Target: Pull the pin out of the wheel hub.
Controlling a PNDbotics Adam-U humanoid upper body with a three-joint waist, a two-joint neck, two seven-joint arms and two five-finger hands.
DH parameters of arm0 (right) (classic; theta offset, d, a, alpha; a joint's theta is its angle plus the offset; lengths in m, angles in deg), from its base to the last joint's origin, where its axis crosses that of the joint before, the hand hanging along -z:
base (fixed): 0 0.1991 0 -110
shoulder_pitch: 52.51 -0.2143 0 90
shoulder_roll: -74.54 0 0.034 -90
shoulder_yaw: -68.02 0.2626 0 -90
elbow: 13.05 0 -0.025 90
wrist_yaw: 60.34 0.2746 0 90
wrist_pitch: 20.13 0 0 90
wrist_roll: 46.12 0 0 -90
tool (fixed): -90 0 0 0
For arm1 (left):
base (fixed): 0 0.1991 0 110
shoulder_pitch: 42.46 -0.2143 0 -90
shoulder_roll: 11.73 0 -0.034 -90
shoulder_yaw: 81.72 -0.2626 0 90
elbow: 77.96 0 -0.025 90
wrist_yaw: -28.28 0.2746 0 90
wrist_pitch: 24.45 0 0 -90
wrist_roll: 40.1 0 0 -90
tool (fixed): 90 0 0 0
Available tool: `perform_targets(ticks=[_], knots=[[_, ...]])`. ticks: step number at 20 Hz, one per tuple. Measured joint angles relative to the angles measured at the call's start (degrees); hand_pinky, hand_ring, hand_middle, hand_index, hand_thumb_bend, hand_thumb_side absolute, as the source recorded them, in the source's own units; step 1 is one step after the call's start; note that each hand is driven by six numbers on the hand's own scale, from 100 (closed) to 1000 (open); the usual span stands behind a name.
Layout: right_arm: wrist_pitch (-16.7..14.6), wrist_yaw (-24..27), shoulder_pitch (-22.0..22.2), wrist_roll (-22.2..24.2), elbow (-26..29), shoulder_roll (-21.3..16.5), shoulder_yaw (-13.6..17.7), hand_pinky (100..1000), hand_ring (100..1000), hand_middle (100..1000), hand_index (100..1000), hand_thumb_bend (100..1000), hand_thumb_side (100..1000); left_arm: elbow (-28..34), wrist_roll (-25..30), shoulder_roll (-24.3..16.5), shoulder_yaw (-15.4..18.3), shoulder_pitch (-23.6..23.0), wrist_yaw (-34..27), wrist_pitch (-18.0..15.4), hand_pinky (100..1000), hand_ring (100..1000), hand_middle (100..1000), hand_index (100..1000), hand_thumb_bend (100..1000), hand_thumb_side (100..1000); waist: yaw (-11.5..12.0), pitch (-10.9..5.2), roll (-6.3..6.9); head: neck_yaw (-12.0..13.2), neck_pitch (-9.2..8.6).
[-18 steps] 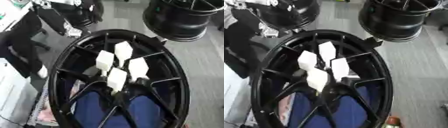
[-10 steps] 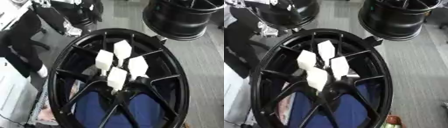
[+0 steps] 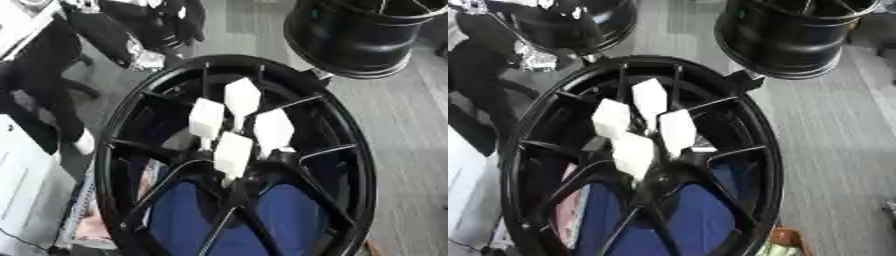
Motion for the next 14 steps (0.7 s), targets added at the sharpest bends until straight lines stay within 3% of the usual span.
perform_targets(ticks=[2,7,14], knots=[[0.11,0.05,0.31,-0.12,0.00,0.07,0.01,866,747,665,770,100,100,-0.06,-0.34,0.79,-1.05,0.55,0.28,2.32,746,749,698,866,160,623,0.12,-0.25,0.00,-0.08,0.26],[0.39,0.45,0.94,-0.40,0.00,0.49,0.02,866,746,664,770,100,100,-1.21,-0.73,3.02,-3.53,1.15,3.12,6.76,755,759,706,853,244,551,0.30,-1.17,-0.02,-0.36,0.73],[0.42,0.77,1.21,-0.41,0.00,0.88,-0.21,866,743,659,768,100,100,-3.73,0.14,4.38,-5.67,0.81,9.07,7.84,770,765,699,817,491,513,0.38,-1.83,0.01,-0.57,1.23]])
